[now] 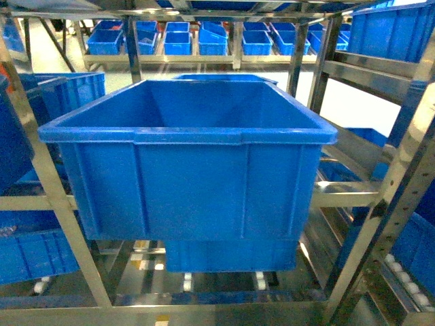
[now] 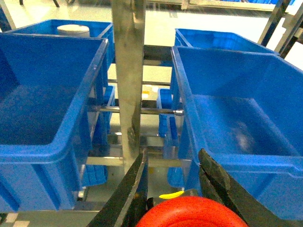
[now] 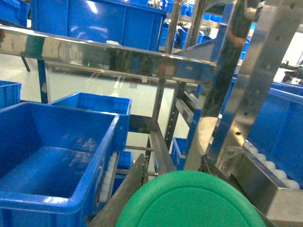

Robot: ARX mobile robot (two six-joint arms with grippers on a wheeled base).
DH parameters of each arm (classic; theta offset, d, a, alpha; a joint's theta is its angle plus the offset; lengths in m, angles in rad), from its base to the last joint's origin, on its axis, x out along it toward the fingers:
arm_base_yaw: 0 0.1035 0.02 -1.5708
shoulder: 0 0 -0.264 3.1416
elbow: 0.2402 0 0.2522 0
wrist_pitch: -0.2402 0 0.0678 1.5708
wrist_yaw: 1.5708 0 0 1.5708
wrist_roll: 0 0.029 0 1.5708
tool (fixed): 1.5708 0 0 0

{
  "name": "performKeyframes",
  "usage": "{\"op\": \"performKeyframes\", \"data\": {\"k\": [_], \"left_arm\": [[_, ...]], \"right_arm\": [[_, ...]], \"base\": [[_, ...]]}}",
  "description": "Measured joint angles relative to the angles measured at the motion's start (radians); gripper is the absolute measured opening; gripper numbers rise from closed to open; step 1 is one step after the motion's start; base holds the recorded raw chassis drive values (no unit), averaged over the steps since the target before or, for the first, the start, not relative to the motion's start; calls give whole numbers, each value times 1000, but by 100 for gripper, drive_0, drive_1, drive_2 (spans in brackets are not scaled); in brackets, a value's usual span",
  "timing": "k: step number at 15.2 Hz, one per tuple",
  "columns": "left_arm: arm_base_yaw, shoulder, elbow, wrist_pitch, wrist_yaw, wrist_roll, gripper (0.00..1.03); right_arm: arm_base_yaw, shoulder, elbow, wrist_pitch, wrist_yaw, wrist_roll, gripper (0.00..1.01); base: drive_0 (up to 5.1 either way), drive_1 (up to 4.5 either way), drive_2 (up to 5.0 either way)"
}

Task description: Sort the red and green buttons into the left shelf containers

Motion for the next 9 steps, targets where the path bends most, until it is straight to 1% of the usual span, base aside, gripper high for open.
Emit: {"op": "performKeyframes", "data": {"k": [9], "left_arm": [[1,0,0,-3,0,0,30]], "right_arm": [[0,-1,0,3,0,0,26]], "base": [[-470,376,107]]}}
